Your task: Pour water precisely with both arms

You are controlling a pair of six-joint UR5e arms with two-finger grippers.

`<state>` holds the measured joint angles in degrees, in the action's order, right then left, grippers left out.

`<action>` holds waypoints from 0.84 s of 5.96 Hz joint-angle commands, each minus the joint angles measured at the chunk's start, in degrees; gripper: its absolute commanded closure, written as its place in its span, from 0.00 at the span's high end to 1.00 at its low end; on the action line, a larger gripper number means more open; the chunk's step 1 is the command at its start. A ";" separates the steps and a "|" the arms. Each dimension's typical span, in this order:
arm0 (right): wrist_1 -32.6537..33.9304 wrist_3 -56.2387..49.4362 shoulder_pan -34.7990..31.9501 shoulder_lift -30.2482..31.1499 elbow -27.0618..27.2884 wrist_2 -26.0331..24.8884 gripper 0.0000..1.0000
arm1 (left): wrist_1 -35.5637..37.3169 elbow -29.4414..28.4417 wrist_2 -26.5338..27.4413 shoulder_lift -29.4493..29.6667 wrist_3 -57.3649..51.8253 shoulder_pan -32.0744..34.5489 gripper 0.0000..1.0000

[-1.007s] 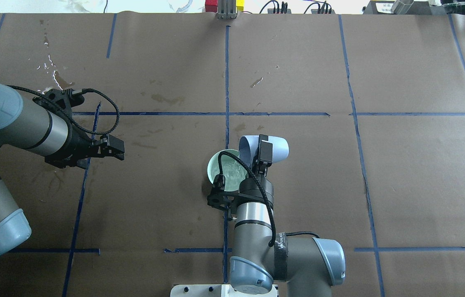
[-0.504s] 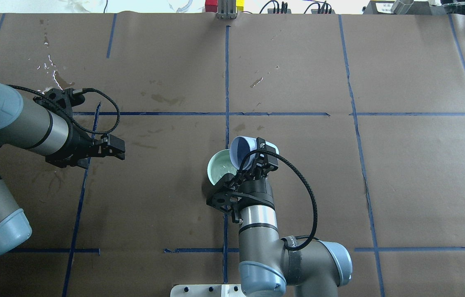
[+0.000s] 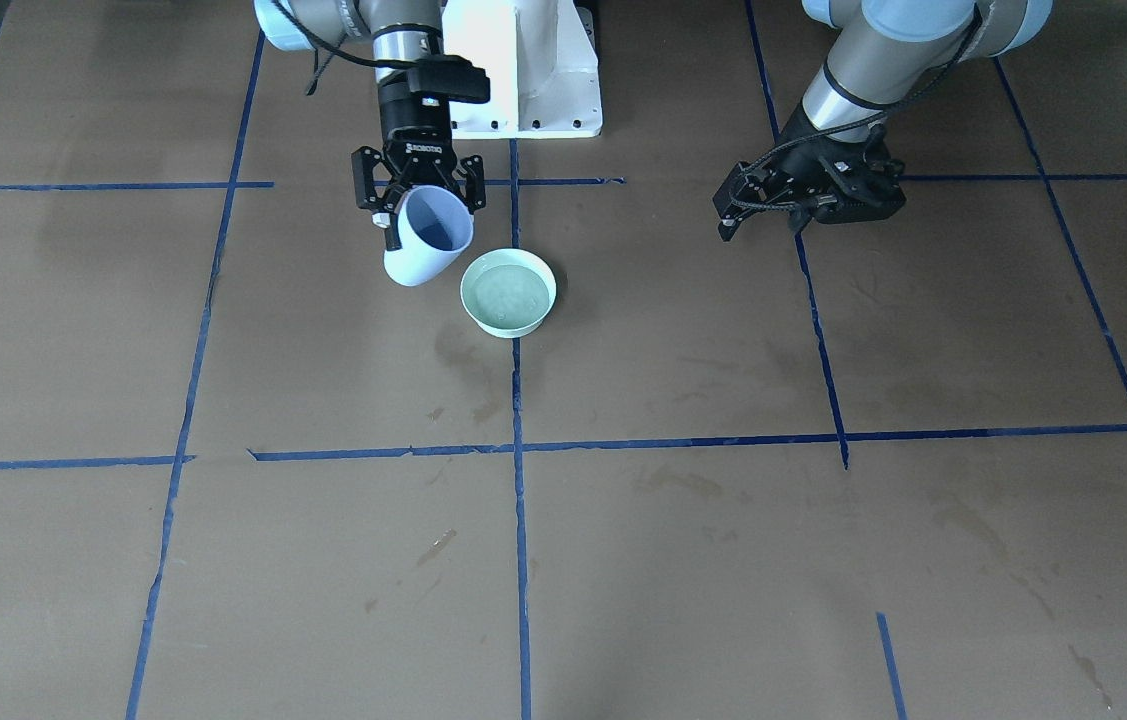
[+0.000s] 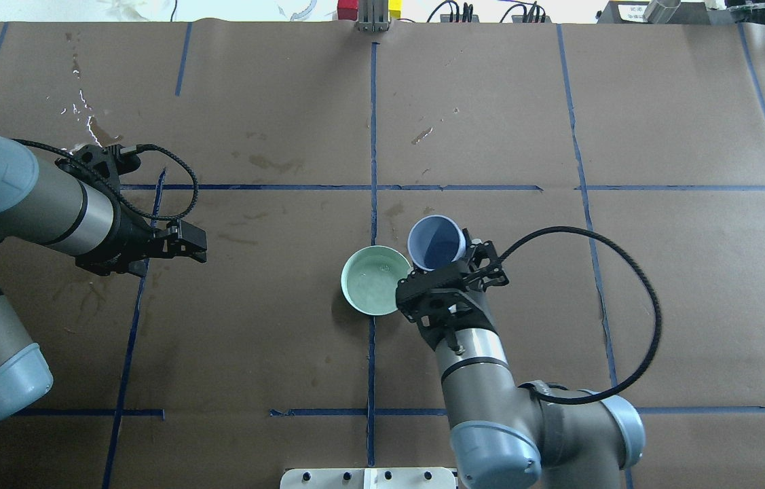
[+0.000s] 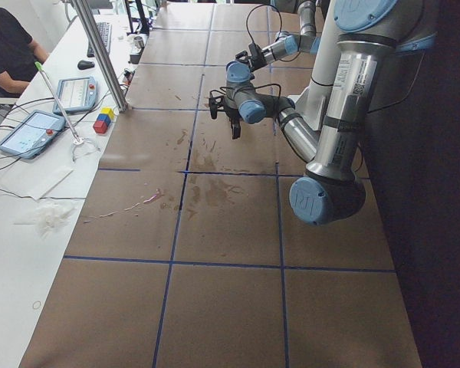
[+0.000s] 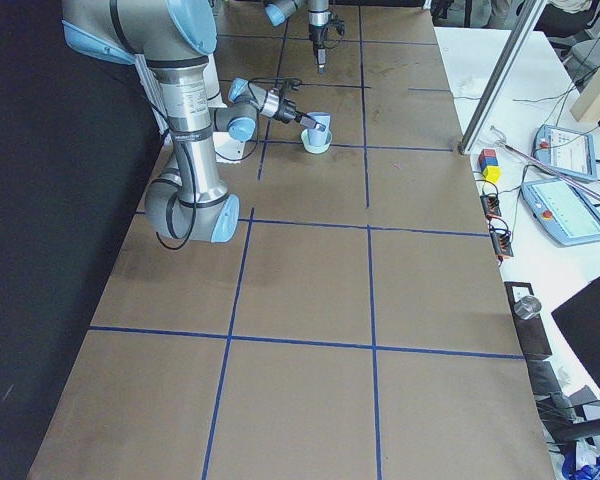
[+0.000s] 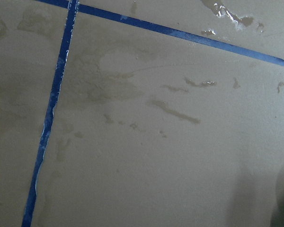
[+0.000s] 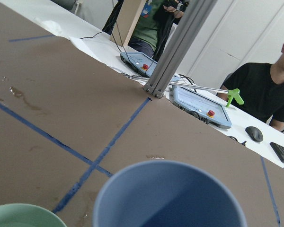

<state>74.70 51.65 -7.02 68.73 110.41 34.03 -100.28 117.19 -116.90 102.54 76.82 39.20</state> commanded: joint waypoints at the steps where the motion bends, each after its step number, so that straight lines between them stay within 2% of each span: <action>1: -0.08 11.86 -1.59 7.43 6.45 1.83 0.03 | 0.00 0.31 0.00 0.02 0.09 0.00 1.00; 3: -0.08 24.51 -4.22 14.38 8.94 2.01 0.03 | 0.00 0.32 0.61 0.03 0.09 0.00 1.00; 4: -0.08 25.68 -5.62 20.07 10.77 2.09 0.03 | 0.00 0.32 1.31 0.11 0.09 -0.09 1.00; 5: -0.26 29.35 -7.20 22.47 11.83 4.44 0.02 | 0.00 0.23 1.32 0.20 0.09 -0.18 1.00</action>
<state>74.56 77.76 -12.71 87.97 121.02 36.83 -100.28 117.49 -115.77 102.67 76.90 39.09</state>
